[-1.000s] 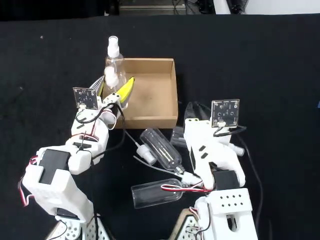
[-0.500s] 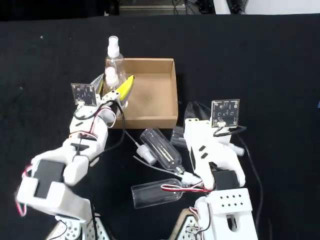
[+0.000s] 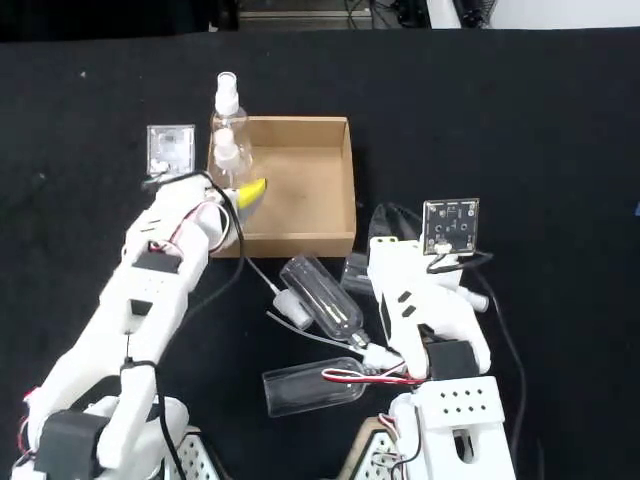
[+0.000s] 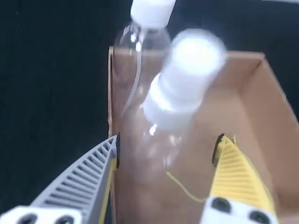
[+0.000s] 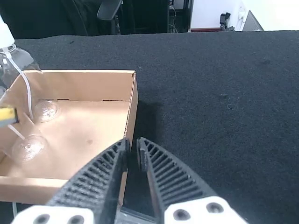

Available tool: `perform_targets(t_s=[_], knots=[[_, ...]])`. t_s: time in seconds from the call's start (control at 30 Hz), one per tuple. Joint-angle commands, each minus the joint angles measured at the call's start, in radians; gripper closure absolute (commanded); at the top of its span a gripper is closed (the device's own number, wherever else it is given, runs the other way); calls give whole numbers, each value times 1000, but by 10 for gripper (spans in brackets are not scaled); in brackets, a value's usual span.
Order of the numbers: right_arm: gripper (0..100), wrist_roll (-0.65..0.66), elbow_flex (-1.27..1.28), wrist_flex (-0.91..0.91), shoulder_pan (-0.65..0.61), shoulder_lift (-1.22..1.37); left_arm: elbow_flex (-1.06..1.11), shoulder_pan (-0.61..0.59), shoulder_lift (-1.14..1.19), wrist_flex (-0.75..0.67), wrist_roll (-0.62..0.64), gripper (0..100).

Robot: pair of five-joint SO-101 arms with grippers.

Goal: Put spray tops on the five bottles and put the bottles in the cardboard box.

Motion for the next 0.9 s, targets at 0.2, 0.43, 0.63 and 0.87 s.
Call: perform_targets(t_s=[0.2, 0.43, 0.63, 0.87], knots=[[983, 9, -5, -35, 23, -28, -219, 16, -54, 385, 9, 689], [983, 9, -5, -35, 23, -28, -243, 27, -54, 420, 9, 909], [983, 9, -5, -35, 23, -28, -234, 27, -54, 420, 9, 959], [983, 9, -7, -35, 23, -28, -217, 59, -52, 422, 9, 959]])
